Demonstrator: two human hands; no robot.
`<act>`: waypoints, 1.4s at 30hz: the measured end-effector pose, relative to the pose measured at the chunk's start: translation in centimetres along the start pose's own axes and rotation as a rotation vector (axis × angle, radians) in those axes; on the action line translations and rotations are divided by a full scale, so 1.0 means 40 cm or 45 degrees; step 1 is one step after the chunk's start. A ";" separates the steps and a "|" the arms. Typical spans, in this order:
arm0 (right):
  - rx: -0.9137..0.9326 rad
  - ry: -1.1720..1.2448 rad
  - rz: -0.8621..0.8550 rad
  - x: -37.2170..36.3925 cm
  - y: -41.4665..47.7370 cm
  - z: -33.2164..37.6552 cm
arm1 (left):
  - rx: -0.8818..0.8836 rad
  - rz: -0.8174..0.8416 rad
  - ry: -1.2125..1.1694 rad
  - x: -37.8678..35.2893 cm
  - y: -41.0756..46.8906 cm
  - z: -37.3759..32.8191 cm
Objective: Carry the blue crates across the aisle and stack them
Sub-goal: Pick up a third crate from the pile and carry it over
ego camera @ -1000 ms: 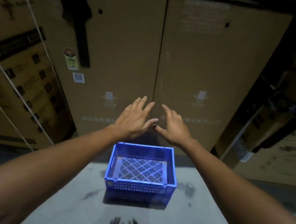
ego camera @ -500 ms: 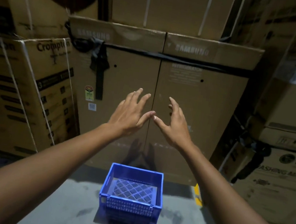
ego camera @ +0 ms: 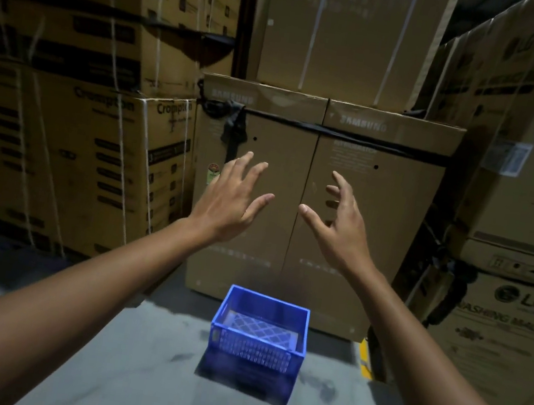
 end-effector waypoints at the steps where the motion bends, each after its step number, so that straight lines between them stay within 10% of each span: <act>1: 0.011 0.002 0.004 0.013 -0.031 0.042 | 0.004 -0.014 -0.009 0.035 -0.041 -0.008; 27: 0.229 0.493 0.431 0.261 -0.743 0.734 | 0.520 0.045 0.415 0.680 -1.103 -0.307; 42: 0.550 0.822 0.770 0.118 -1.194 1.556 | 0.945 -0.106 0.759 1.383 -1.859 -0.234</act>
Point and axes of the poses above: each hand's wrist, its own y-axis towards the middle knuckle, its own x-axis out of the back of the hand, z = x × y, the point moved 9 cm from there along y, towards the middle knuckle, and after that the axes turned 9 degrees about x, right-handed, at the moved point
